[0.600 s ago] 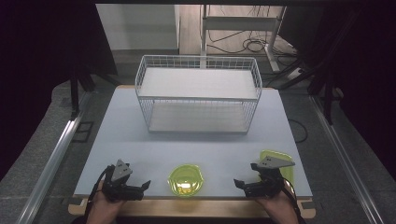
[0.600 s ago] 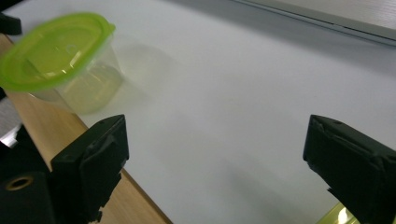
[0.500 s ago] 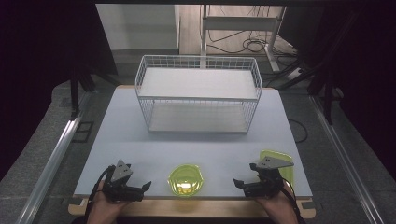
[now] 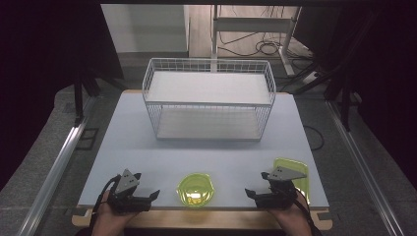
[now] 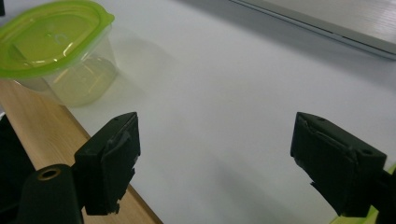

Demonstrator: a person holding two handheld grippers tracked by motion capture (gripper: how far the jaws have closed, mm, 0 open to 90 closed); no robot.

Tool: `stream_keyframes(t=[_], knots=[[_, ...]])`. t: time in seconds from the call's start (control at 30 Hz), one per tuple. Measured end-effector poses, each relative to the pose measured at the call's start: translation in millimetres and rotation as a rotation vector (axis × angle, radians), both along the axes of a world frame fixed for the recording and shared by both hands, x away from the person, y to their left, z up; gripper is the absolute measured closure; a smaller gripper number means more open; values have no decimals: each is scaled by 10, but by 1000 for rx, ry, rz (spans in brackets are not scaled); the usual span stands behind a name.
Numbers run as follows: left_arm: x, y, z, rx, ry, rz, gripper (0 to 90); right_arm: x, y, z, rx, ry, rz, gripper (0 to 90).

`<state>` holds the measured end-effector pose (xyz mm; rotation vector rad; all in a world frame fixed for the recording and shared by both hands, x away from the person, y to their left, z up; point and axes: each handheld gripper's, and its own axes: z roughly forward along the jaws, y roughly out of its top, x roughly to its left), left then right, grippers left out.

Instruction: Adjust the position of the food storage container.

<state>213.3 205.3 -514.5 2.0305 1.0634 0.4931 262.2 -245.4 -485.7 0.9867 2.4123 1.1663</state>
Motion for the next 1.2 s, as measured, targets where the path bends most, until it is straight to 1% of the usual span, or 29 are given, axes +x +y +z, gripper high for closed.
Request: stream_keyframes(t=[0.03,0.13,0.17,0.2,0.23,0.33,0.4,0.43,0.47,0.5,0.53,0.57,0.67,0.7,0.77,0.87,0.93,1.07,1.1,1.13,1.2], knots=[[-3,0,7,-5,3,-7,161,0,0,0,0,0,0,163],[-26,-33,48,-27,6,-30,243,3,-6,-1,-3,-5,0,163],[-34,-45,59,-30,1,-39,308,3,-7,1,0,-6,-4,163],[-46,-62,73,-33,-6,-52,341,3,-9,3,-1,-5,-4,164],[-55,-81,85,-40,-11,-67,341,3,-9,3,-1,-5,-4,164],[-78,-148,133,-70,-24,-98,417,2,-3,-2,-9,-3,-4,163],[-96,-202,173,-90,-26,-107,454,2,4,-7,-18,-4,-3,163],[-106,-230,192,-98,-31,-120,492,0,6,-7,-19,-4,-2,163],[-119,-262,207,-101,-36,-137,532,-2,10,-7,-17,-9,-4,163],[-134,-298,219,-93,-40,-154,585,-5,10,-1,-17,-11,-5,163],[-150,-335,229,-79,-46,-167,615,-8,12,2,-14,-17,-6,166],[-163,-371,238,-75,-46,-180,653,-11,11,8,-12,-21,-6,167],[-195,-478,276,-83,-40,-220,765,-13,7,12,-9,-25,-9,167],[-203,-515,289,-80,-40,-237,788,-13,6,10,-9,-23,-9,167],[-212,-587,304,-76,-33,-269,813,-12,8,6,-8,-18,-7,167],[-211,-682,310,-72,-4,-313,882,-10,23,-6,-7,-15,-2,167],[-214,-737,315,-63,-1,-335,897,-13,39,-15,-8,-11,4,167],[-221,-831,339,-54,-27,-371,897,-14,53,-23,-5,-9,8,167],[-218,-846,343,-58,-27,-375,898,-14,57,-24,-1,-7,10,167],[-213,-865,348,-64,-25,-382,897,-18,64,-23,21,5,15,167],[-201,-907,359,-77,-21,-392,897,-22,70,-21,31,8,18,167]])
